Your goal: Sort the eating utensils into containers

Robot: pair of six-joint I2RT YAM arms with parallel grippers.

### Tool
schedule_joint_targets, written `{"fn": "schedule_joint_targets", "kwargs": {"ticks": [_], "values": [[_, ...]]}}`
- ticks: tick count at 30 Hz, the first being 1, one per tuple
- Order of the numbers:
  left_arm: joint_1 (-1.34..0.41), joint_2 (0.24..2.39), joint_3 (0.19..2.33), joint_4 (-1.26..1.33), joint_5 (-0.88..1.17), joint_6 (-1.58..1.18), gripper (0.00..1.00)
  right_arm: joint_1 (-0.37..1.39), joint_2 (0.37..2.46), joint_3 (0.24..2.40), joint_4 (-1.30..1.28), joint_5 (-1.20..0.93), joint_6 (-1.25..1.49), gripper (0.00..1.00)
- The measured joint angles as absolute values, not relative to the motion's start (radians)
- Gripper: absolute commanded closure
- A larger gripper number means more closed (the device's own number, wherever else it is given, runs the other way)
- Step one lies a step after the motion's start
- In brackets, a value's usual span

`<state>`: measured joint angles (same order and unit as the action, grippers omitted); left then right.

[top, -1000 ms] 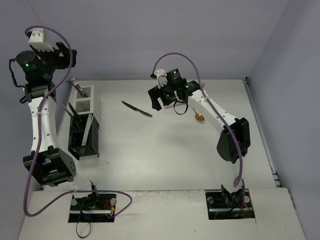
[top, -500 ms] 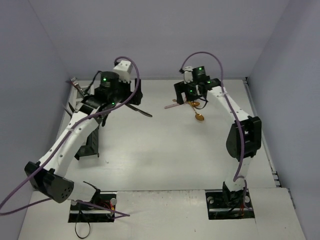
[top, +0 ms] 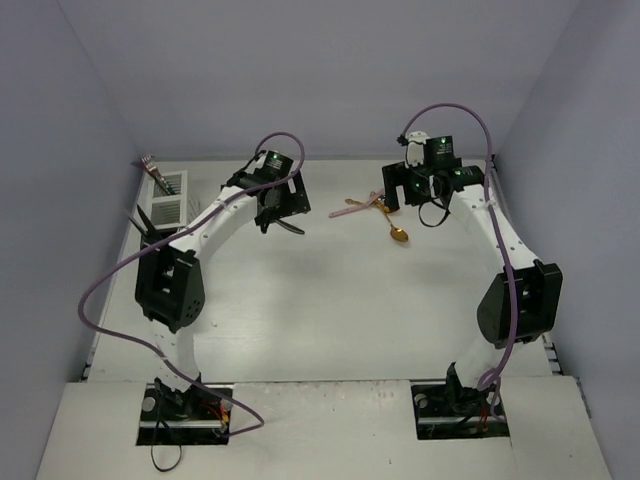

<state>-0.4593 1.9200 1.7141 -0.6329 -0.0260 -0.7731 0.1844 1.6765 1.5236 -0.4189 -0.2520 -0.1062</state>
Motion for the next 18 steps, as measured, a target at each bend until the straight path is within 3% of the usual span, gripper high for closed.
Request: {"fn": "schedule_joint_targets", "kwargs": {"ticks": [8,18], "values": [[-0.382,2.131,1.879,-0.642,0.047,-0.949,0.15,0.152,1.676,1.478,-0.429,-0.252,-0.109,0.17],[-0.332,2.271,1.960,-0.500,0.086,-0.970,0.14,0.137,1.677,1.436,-0.430,-0.272,-0.128,0.18]]}}
